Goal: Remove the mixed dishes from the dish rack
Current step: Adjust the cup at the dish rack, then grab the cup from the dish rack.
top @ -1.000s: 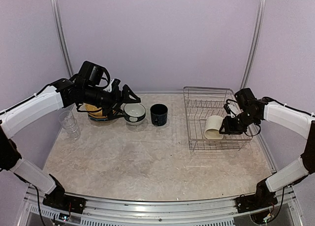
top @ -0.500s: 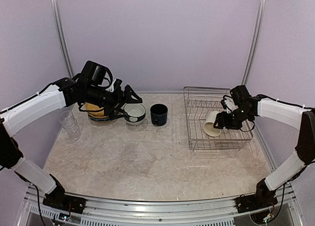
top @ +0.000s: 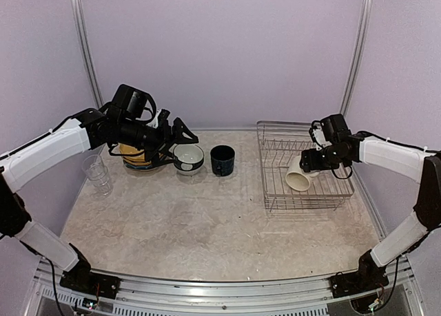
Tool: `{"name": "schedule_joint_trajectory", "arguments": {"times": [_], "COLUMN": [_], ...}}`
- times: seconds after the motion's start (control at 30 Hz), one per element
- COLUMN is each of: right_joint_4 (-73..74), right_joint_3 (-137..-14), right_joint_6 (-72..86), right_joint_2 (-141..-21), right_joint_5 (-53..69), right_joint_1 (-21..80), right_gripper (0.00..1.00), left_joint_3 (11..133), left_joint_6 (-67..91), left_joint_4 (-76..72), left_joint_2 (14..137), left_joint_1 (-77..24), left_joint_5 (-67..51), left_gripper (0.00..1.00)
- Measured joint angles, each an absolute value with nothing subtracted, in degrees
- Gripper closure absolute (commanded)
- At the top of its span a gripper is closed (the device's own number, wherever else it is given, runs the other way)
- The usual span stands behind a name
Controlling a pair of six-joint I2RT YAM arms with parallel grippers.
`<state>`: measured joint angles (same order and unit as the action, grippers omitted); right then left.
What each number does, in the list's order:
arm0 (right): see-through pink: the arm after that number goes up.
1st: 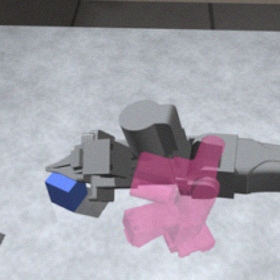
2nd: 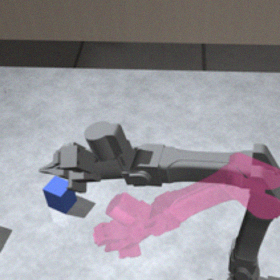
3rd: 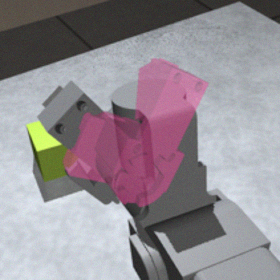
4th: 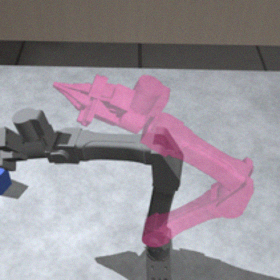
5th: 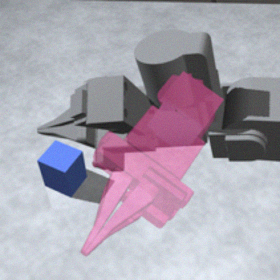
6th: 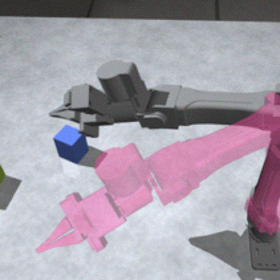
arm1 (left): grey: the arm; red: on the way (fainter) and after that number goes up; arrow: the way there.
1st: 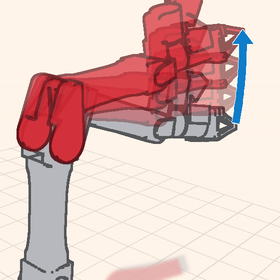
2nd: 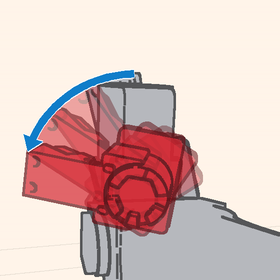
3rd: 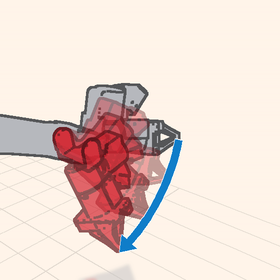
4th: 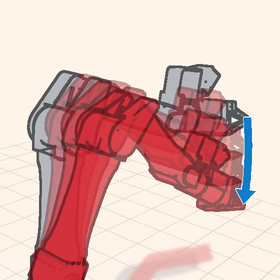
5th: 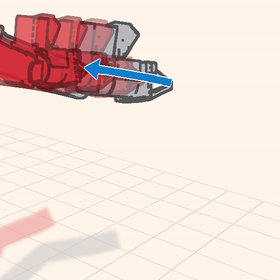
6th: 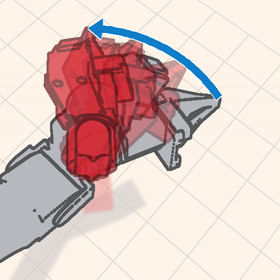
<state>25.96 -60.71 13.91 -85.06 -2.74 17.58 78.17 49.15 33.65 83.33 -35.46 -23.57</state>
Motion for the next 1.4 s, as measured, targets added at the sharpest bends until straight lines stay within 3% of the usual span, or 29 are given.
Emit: {"name": "schedule_joint_trajectory", "arguments": {"times": [0.3,0.63,1.17,1.4], "right_joint_4": [32.4,42.1,48.8,51.2], "right_joint_3": [-64.5,-68.6,-69.1,-68.9], "right_joint_6": [7.8,2.0,4.2,7.2], "right_joint_2": [-84.7,-87.6,-96.4,-96.0], "right_joint_5": [-17.8,-26.1,-41.0,-44.8], "right_joint_1": [25.0,34.8,35.1,35.1], "right_gripper": [0.16,0.18,0.21,0.13], "left_joint_3": [78.2,78.2,77.3,77.3], "left_joint_6": [48.8,48.6,48.4,48.4], "left_joint_4": [33.6,33.6,33.9,33.9], "left_joint_2": [83.4,84.2,83.9,83.9], "left_joint_1": [-35.5,-35.5,-35.2,-35.2], "left_joint_5": [-23.6,-24.2,-24.2,-24.5], "left_gripper": [0.04,0.04,0.04,0.04]}}
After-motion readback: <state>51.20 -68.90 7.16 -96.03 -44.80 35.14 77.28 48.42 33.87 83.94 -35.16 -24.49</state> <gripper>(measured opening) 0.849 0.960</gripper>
